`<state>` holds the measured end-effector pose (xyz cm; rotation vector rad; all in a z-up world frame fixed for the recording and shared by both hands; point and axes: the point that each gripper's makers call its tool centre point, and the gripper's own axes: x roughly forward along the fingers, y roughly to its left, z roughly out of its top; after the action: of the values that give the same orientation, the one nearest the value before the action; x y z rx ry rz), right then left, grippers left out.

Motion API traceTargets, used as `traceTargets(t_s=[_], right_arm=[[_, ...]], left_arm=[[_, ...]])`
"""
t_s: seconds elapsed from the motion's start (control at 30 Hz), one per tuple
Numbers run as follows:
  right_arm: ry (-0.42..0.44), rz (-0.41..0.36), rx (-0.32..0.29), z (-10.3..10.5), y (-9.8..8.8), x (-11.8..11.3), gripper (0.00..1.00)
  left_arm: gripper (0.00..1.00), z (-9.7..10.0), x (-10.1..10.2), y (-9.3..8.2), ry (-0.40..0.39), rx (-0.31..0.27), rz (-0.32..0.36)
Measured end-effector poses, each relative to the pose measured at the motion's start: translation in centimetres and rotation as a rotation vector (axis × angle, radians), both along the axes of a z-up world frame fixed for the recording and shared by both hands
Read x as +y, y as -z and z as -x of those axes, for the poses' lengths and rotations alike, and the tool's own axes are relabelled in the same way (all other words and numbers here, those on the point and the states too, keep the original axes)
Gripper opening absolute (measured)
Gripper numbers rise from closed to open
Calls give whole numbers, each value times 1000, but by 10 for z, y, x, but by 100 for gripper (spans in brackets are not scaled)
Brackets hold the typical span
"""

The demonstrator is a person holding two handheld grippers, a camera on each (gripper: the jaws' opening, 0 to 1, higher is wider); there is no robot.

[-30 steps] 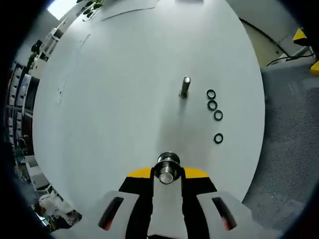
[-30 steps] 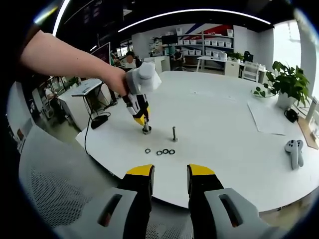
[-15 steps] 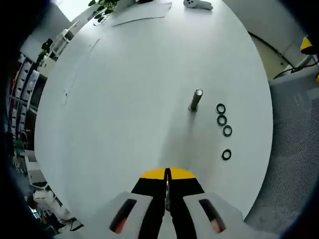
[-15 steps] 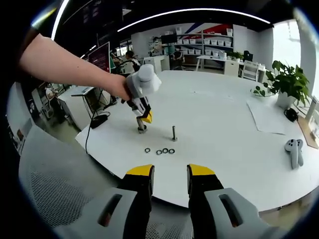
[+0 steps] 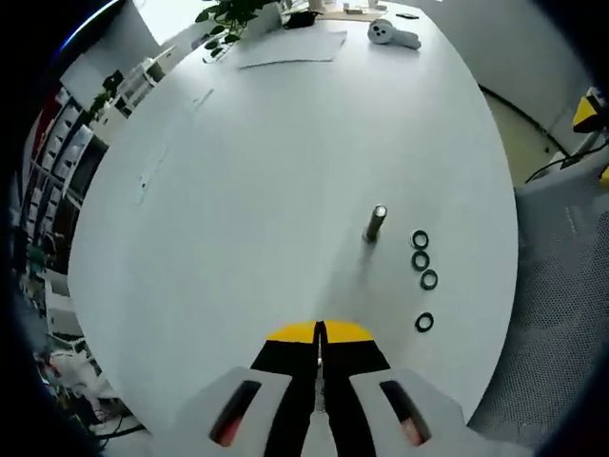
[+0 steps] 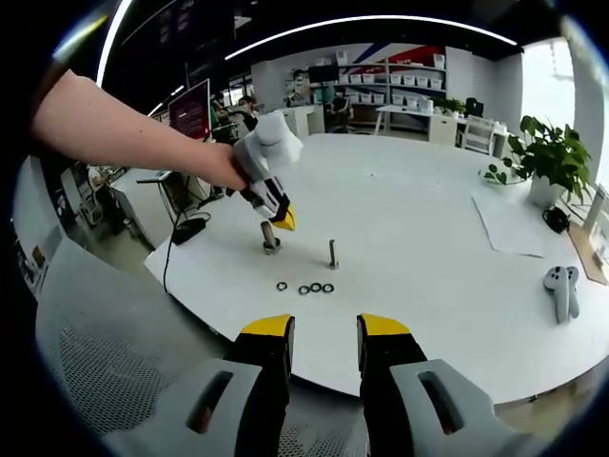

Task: Place the washer onto the threaded stud by aligning its center hole with the stud, sliding it down to the base, and recovering from edge contact or off-axis alignment until the washer reaches the visible bottom stop.

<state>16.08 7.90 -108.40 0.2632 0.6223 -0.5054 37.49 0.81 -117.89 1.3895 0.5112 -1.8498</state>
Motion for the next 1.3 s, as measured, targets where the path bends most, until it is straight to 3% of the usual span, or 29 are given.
traceTargets(t_s=[0.33,0.4,0.5,0.6,0.8,0.9,1.03,1.3], right_arm=[[-15,-2,-1,-2,0,2,28],[-19,-1,0,-2,0,3,28],[-23,0,0,-3,0,3,28],[-28,1,-2,-3,0,3,28],[-52,-4,11,-5,2,8,28],[-57,-4,11,-5,2,8,28],[-69,-4,12,-6,2,10,28],[-82,-6,2,-9,0,12,28]], left_arm=[[0,8,-3,-36,-116,105,124],[0,25,6,-48,-164,191,147],[0,21,8,-56,-162,175,196],[0,28,15,-71,-183,210,267],[0,24,28,-78,-257,267,316],[0,32,41,-86,-345,372,333],[3,29,65,-84,-370,348,349],[9,15,100,-84,-490,373,375]])
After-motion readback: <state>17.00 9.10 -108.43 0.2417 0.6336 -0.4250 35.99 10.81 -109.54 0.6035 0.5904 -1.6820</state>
